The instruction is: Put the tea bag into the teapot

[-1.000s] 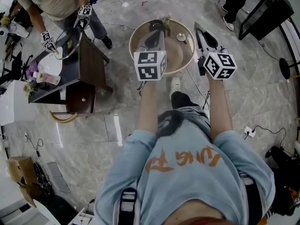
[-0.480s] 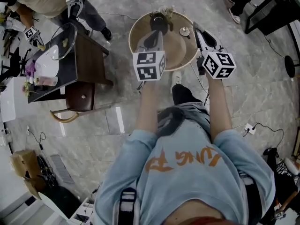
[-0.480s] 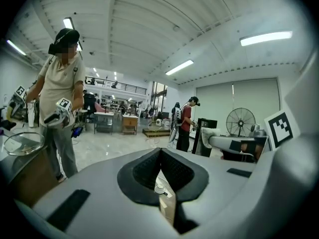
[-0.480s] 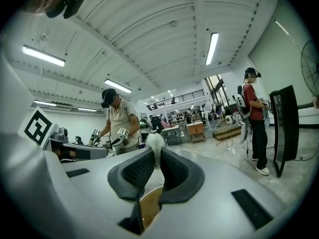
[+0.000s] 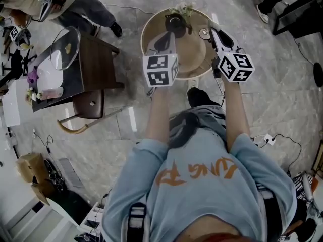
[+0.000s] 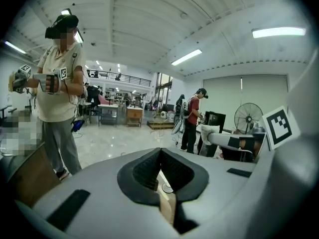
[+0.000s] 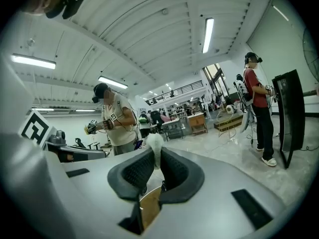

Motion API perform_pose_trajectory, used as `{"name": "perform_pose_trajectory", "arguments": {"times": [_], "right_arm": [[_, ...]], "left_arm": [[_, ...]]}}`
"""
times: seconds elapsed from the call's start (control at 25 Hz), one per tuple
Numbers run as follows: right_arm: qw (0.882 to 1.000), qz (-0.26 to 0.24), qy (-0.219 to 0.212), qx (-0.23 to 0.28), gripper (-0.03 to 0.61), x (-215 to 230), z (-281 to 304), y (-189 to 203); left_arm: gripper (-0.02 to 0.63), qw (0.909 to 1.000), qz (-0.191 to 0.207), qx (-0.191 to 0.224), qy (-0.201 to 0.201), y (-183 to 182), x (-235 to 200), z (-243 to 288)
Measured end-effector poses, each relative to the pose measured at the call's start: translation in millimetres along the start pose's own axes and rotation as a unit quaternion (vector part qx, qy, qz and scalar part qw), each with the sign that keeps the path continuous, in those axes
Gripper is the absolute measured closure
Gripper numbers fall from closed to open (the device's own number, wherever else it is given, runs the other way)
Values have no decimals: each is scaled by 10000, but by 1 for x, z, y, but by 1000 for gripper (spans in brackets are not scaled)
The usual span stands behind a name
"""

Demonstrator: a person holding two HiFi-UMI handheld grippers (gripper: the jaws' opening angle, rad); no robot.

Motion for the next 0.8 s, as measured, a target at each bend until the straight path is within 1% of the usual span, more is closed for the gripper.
{"name": "perform_pose_trajectory", "arguments": {"times": [0.2, 0.4, 0.56, 0.68, 0.8], "right_arm": [[9996, 118, 49, -261, 526, 26, 29, 8], [9970, 356, 205, -655, 526, 58, 47, 34], [9954, 466, 260, -794, 526, 79, 63, 37], [9933, 610, 248, -946, 526, 82, 76, 49], [9886, 763, 193, -1280, 526, 76, 91, 77]], "left_arm": [[589, 9994, -229, -229, -84, 6, -11, 36], [589, 9967, -343, -731, -6, 33, -7, 74], [589, 9951, -466, -868, -81, 35, -6, 96], [589, 9937, -463, -1004, -192, 43, -11, 102], [589, 9892, -593, -1301, -314, 62, -27, 106]]}}
Point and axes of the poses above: the fingertips, and each gripper's own axes: z forward along the fingers, x to its right, y out of its underside, the point moved 2 cm from there along -z, backward along the fingers, and after that the axes turned 6 degrees about -y, right-handed, at the moved point
